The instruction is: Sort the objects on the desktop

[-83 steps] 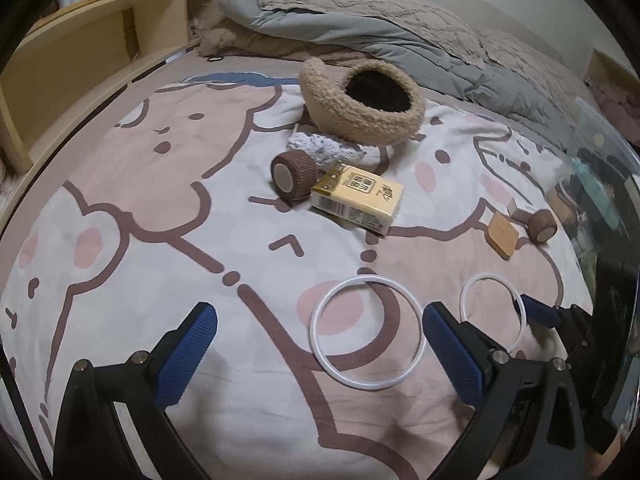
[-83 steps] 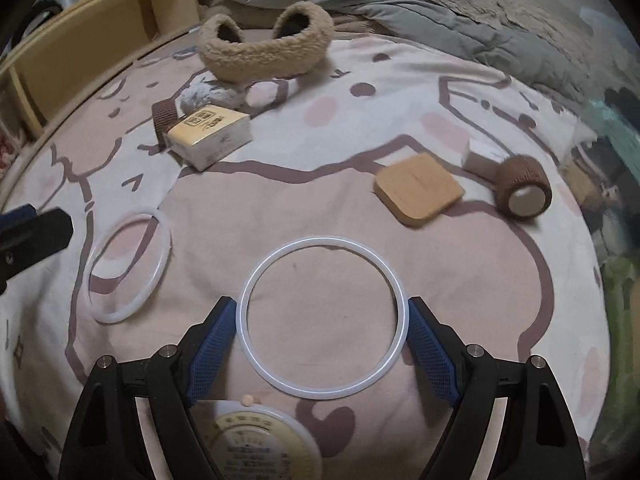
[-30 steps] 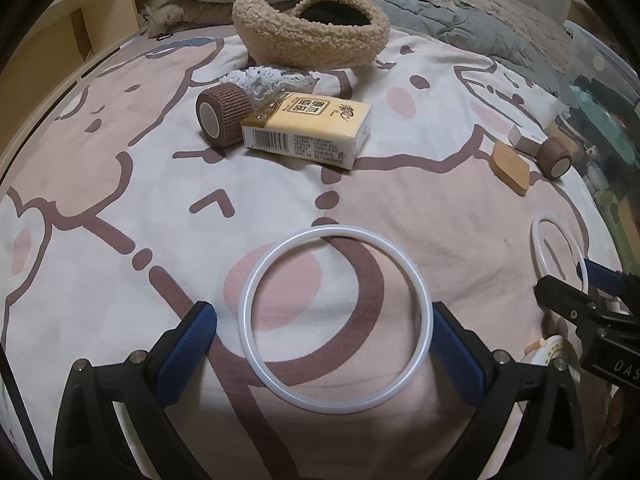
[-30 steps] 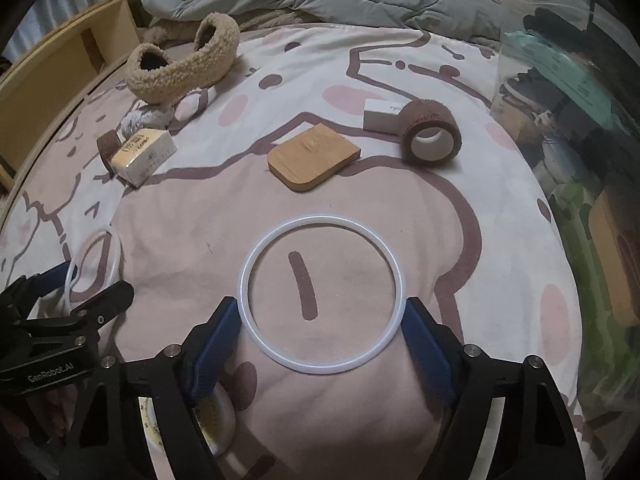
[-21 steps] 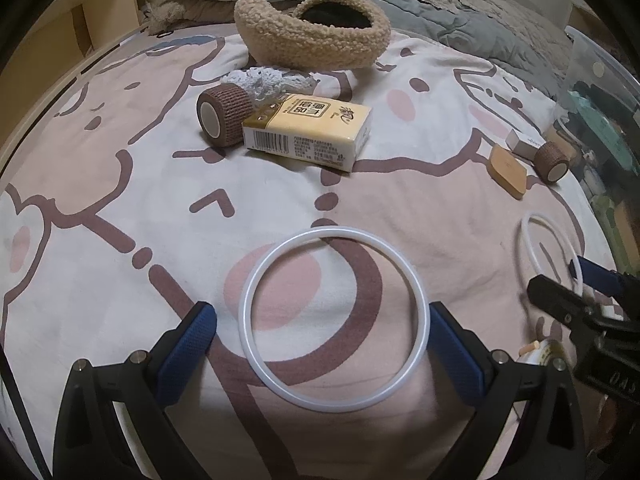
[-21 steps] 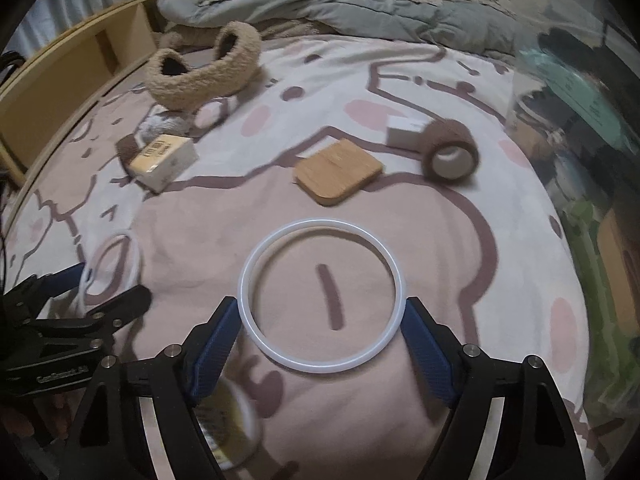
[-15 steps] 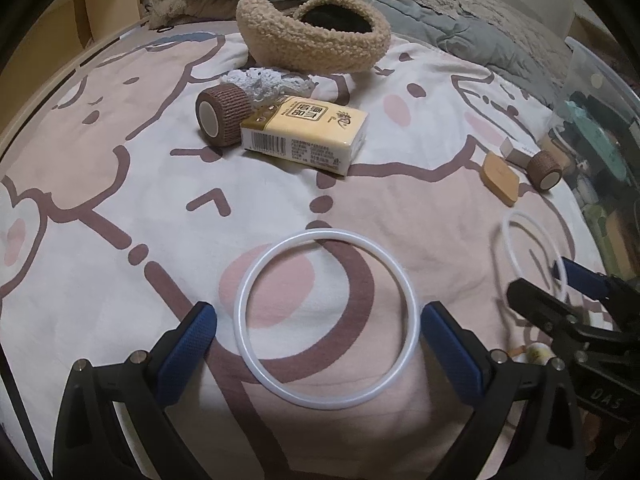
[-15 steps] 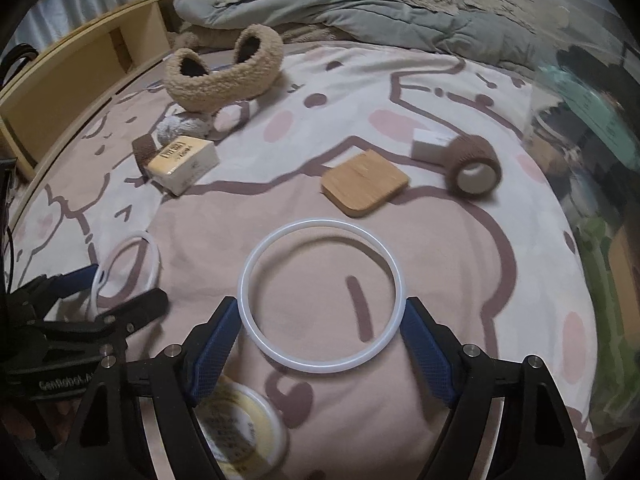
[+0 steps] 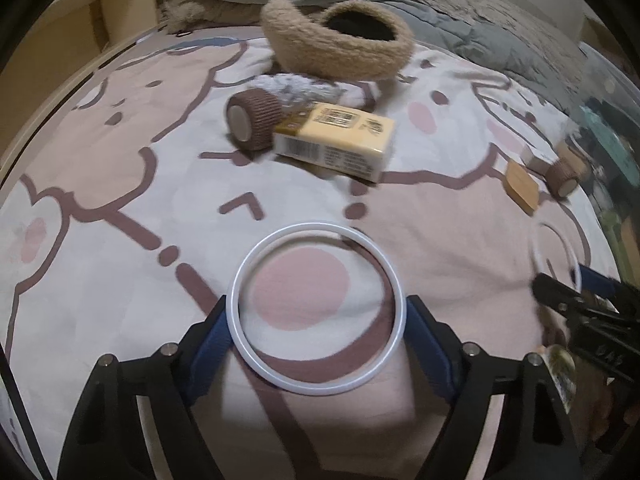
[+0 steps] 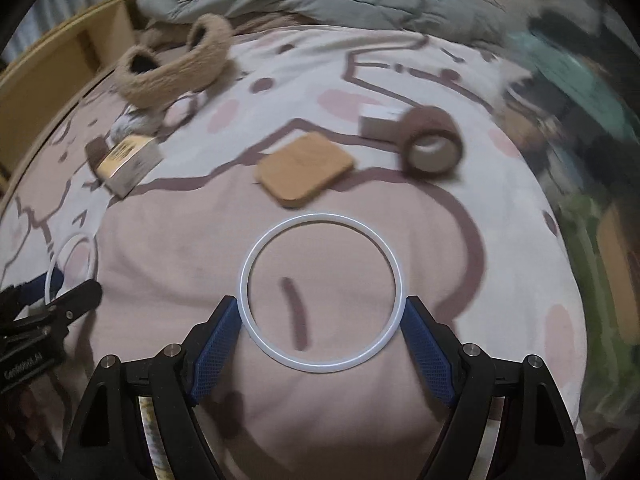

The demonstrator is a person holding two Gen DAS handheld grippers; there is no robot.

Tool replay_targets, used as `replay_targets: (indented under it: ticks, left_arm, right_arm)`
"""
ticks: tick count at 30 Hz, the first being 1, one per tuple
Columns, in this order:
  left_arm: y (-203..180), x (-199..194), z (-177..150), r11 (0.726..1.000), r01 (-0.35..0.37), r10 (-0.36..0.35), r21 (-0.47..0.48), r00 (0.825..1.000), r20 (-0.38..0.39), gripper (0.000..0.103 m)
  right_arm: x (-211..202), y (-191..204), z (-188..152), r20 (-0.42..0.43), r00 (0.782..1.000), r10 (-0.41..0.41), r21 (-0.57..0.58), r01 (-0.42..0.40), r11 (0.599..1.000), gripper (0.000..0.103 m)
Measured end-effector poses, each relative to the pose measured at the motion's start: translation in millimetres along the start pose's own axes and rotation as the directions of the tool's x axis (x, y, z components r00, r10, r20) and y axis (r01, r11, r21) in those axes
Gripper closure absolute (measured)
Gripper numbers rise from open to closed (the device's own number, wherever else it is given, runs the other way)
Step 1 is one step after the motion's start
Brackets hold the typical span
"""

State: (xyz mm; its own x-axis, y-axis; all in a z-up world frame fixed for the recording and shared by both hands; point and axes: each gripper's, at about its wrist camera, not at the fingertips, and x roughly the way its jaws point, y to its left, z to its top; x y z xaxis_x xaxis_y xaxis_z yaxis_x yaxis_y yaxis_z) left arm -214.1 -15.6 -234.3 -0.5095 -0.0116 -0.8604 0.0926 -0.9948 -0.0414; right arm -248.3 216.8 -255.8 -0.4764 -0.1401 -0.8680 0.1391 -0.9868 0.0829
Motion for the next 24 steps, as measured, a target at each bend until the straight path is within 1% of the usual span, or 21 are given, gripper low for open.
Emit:
replay_targets:
  ticks: [8, 9, 13, 14, 17, 18, 19, 20, 21, 22, 23, 24]
  left_arm:
    - [6, -3, 0, 1.000, -0.013, 0.013, -0.021, 1.000, 0.005, 0.020]
    - [6, -5, 1, 1.000, -0.001, 0.001, -0.029, 1.000, 0.009, 0.020]
    - [4, -14, 5, 0.993, 0.096, -0.094, -0.065, 0.995, 0.041, 0.020]
    - [-2, -16, 9, 0.991, 0.118, -0.115, -0.055, 0.991, 0.062, 0.020]
    - [-21, -18, 15, 0.989, 0.146, -0.146, 0.007, 0.985, 0.088, 0.020]
    - [-28, -17, 16, 0.987, 0.158, -0.159, 0.023, 0.983, 0.086, 0.020]
    - [-37, -12, 16, 0.986, 0.164, -0.166, 0.039, 0.984, 0.068, 0.020]
    - [-41, -8, 15, 0.987, 0.155, -0.158, 0.048, 0.986, 0.054, 0.020]
    - [-47, -1, 14, 0.990, 0.124, -0.126, 0.068, 0.992, 0.026, 0.020]
    - [-49, 4, 13, 0.992, 0.099, -0.100, 0.081, 0.995, 0.014, 0.020]
    - [-51, 10, 10, 0.993, 0.064, -0.065, 0.103, 0.998, 0.005, 0.020]
    - [-50, 11, 9, 0.992, 0.058, -0.060, 0.114, 0.998, 0.009, 0.020]
  right_arm:
    - [-1, 0, -3, 0.008, 1.000, -0.006, 0.002, 0.006, 1.000, 0.021]
    - [0, 0, -3, 0.005, 1.000, -0.003, 0.003, 0.002, 1.000, 0.021]
    - [1, -3, -1, -0.006, 1.000, 0.007, 0.006, -0.007, 1.000, 0.021]
    - [1, -3, -1, -0.007, 1.000, 0.006, 0.008, -0.006, 1.000, 0.021]
    - [2, -2, -1, -0.008, 1.000, -0.001, 0.002, 0.001, 1.000, 0.021]
    - [2, -2, -1, -0.008, 1.000, 0.003, 0.002, -0.003, 1.000, 0.021]
    - [2, -4, -1, -0.008, 1.000, 0.012, 0.005, -0.012, 1.000, 0.021]
    - [1, -5, -1, -0.008, 1.000, 0.019, 0.006, -0.019, 1.000, 0.021]
    - [1, -5, -2, -0.006, 1.000, 0.023, 0.007, -0.023, 1.000, 0.021]
    - [1, -5, -2, -0.002, 1.000, 0.024, 0.006, -0.024, 1.000, 0.021]
    - [0, -5, -3, 0.004, 1.000, 0.023, 0.006, -0.023, 1.000, 0.021]
    - [-1, -4, -4, 0.012, 1.000, 0.021, 0.006, -0.021, 1.000, 0.021]
